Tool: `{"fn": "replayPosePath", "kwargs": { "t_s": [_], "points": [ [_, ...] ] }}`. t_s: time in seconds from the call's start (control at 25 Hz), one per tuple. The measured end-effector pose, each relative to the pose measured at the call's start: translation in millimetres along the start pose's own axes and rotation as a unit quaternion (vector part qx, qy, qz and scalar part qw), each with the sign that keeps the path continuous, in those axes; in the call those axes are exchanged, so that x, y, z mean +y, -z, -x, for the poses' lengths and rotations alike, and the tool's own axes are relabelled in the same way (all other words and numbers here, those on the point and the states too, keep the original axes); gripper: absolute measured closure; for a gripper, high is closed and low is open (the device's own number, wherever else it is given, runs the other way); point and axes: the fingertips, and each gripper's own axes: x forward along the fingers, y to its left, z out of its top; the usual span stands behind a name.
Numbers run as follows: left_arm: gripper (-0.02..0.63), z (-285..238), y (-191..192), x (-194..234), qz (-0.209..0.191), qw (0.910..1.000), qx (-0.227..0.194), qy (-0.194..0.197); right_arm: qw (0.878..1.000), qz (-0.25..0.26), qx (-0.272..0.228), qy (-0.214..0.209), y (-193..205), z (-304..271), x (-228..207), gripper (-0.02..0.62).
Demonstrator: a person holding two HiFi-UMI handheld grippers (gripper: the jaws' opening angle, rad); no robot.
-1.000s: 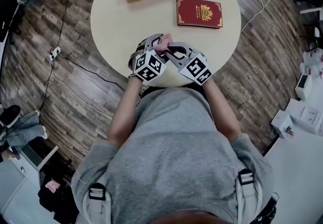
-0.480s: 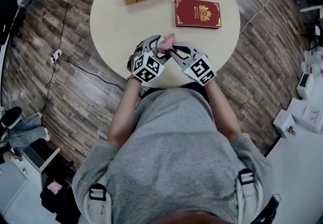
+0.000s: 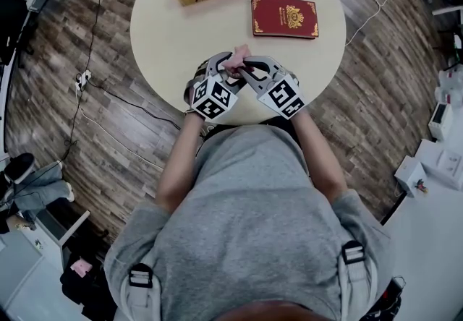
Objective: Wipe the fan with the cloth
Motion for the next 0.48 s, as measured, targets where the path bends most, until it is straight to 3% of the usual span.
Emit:
{"fn": "replayPosePath", "kwargs": {
  "t_s": [0.48],
  "points": [
    [0.236, -7.8, -1.2, -3.4, -0.005, 0.9999, 0.007, 0.008, 1.000, 0.009, 0.012, -0.023, -0.1, -9.9, 6.3, 0.552]
  ]
}}
